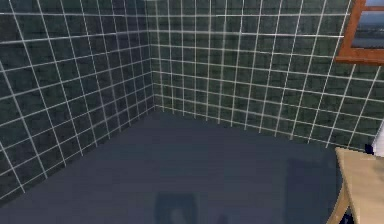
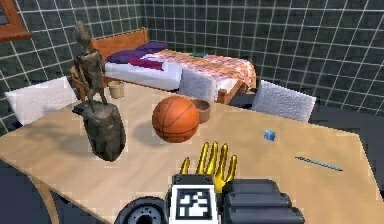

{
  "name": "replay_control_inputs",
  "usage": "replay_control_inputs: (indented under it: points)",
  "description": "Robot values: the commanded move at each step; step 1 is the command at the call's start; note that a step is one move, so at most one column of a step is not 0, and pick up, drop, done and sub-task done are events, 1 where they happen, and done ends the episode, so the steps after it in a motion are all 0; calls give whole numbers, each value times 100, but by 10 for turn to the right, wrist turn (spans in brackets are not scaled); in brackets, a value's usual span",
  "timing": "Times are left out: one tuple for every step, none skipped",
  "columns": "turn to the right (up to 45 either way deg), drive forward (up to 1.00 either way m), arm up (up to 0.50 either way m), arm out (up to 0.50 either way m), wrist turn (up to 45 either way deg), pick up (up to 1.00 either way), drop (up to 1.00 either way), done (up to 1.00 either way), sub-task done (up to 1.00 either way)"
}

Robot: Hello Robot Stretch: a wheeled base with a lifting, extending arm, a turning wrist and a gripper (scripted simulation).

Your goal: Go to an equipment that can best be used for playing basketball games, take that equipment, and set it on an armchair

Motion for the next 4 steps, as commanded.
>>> replay_control_inputs:
  points:
    - [0,0,0,44,0,0,0,0,0]
    - [0,0,0,0,450,0,0,0,0]
    - [0,0,0,0,450,0,0,0,0]
    - [0,0,0,0,450,0,0,0,0]
